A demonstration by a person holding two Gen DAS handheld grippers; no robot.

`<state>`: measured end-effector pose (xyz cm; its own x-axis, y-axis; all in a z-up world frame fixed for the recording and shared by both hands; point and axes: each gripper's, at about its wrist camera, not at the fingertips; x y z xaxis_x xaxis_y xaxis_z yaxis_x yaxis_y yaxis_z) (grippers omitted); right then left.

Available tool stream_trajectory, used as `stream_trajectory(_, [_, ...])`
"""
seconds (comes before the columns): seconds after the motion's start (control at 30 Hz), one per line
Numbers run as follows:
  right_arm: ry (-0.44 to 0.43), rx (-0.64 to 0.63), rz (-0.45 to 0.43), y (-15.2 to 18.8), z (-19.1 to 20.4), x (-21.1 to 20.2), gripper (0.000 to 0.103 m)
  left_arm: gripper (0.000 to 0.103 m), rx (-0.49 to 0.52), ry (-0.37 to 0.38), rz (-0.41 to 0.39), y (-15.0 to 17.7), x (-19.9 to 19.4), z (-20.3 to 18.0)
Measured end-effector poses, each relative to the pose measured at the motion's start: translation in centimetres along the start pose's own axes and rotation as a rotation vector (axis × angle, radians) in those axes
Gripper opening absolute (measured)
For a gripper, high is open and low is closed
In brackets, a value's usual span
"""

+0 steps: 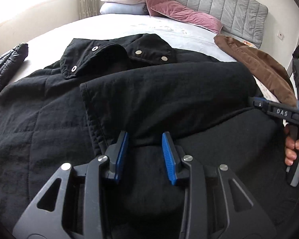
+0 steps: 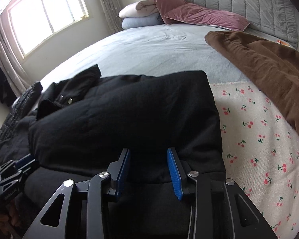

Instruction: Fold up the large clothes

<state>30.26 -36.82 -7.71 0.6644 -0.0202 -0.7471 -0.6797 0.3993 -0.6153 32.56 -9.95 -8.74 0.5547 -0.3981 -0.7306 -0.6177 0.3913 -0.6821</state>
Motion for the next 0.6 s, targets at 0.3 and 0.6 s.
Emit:
stream_trajectory(0.3, [-0.046, 0.001, 0.02, 0.1, 3.0, -5.9, 0.053, 0.081, -0.069, -0.003, 0.022, -1.0, -7.2, 1.7])
stream_trajectory(0.6, [-0.107, -0.093, -0.04, 0.5, 9.0, -18.6, 0.071, 0.094, -0.155, -0.11, 0.031, -0.1, -19.4, 5.8])
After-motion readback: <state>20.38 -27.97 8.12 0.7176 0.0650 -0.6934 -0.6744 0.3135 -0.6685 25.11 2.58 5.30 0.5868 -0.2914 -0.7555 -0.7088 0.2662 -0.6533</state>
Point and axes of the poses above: each gripper's, at about its wrist camera, not at the fingertips, and x roughly the way its jaws point, z to its left, y to its underside, and after that the axes turned 6 degrees about x, right-handed
